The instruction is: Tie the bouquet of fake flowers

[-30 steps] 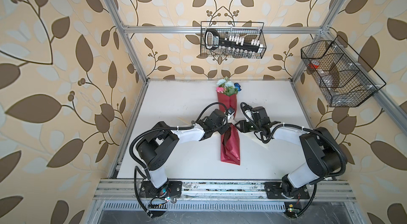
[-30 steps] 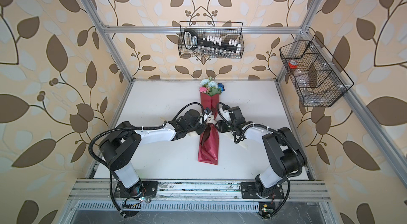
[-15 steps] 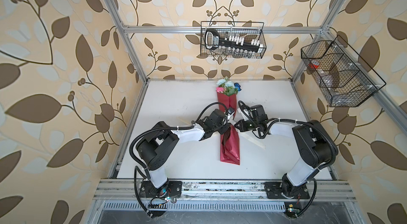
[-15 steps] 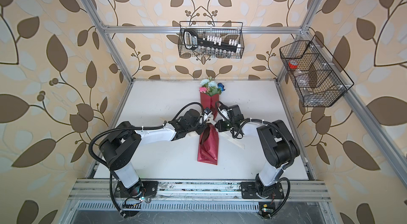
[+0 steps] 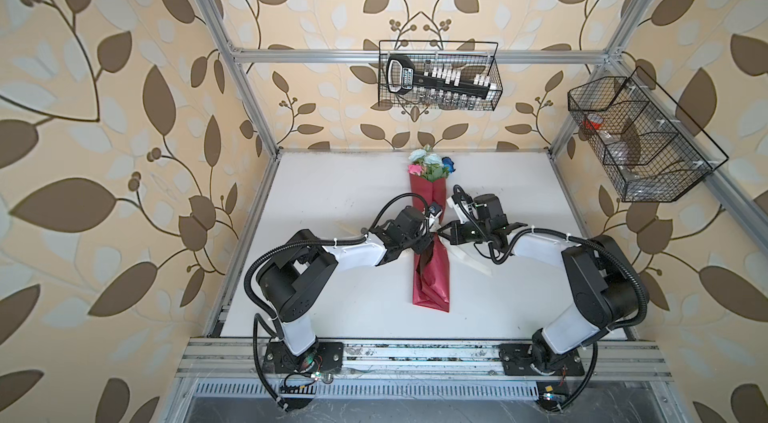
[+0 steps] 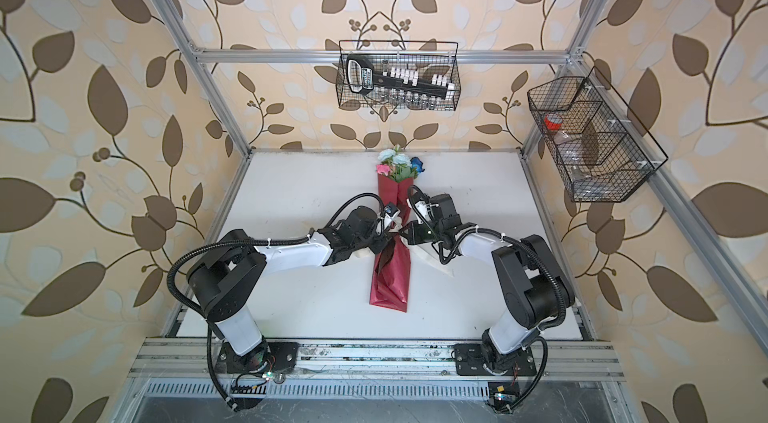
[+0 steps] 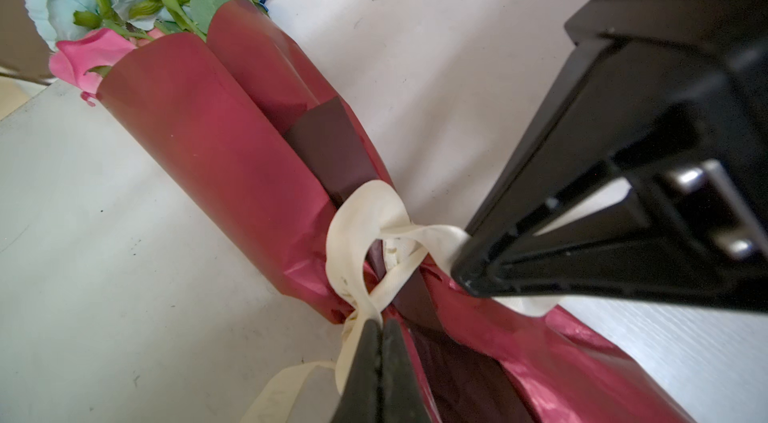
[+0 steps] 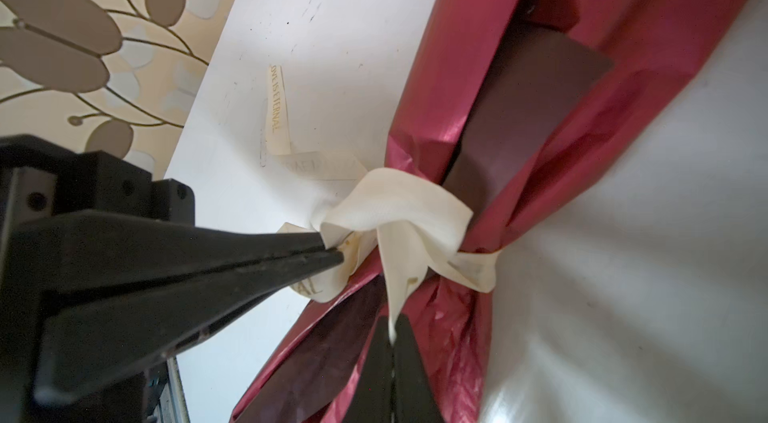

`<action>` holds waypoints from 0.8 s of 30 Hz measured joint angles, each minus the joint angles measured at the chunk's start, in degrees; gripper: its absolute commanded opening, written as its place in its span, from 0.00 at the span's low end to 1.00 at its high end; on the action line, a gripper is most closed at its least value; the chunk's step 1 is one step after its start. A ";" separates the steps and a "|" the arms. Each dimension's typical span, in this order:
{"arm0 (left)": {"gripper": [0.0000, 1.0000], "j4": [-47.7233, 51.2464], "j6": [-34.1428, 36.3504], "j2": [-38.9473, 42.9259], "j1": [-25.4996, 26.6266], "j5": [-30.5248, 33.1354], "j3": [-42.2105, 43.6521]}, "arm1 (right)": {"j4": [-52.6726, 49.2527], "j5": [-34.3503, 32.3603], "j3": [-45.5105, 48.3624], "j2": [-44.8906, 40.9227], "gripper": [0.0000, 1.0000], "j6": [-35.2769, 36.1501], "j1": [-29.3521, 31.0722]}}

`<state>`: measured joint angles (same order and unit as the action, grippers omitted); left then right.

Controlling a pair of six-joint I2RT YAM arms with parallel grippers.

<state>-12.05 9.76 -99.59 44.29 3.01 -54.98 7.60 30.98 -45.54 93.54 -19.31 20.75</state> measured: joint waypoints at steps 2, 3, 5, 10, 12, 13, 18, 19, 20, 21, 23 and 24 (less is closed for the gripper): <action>0.00 -0.02 -0.22 0.31 0.00 0.00 0.02 | 0.96 0.07 0.00 0.09 0.00 -1.22 0.85; 0.00 -0.02 -0.37 0.57 0.00 0.00 0.02 | 1.57 0.07 0.00 0.28 0.00 -1.92 1.38; 0.00 -0.07 -0.70 1.01 0.00 0.00 0.02 | 2.97 -0.02 0.00 0.94 0.00 -3.39 2.43; 0.00 -0.15 -1.07 1.95 0.00 -0.02 0.24 | 6.25 -1.18 0.00 2.95 0.00 -6.97 3.63; 0.00 -0.15 -1.18 2.49 0.00 -0.04 0.76 | 8.15 -2.01 0.00 3.54 0.00 -8.63 3.61; 0.00 -0.15 -1.20 2.67 0.00 -0.04 0.96 | 9.18 -2.29 0.04 3.69 0.00 -9.38 3.61; 0.00 -0.24 -1.92 2.91 0.00 -0.76 1.86 | 16.96 -4.37 0.74 4.68 0.00 -13.90 3.61; 0.00 -0.17 -2.32 2.91 0.00 -1.07 1.97 | 18.29 -5.01 0.76 5.11 0.00 -14.62 3.63; 0.00 -0.22 -2.60 2.91 0.00 -1.29 2.08 | 19.39 -5.57 0.76 5.64 0.00 -15.26 3.63; 0.00 -0.26 -2.80 2.91 0.00 -1.51 2.12 | 20.13 -6.12 0.76 6.14 0.00 -15.69 3.63; 0.00 -0.33 -3.39 2.91 0.00 -2.16 2.14 | 21.03 -7.02 0.76 7.30 0.00 -16.37 3.63; 0.00 -0.33 -3.72 2.91 0.00 -2.60 2.14 | 21.07 -7.39 0.76 7.76 0.00 -16.59 3.63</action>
<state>-12.38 6.04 -96.68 44.29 0.40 -52.84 28.67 23.59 -44.77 101.30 -35.90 24.38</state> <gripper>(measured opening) 0.047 0.049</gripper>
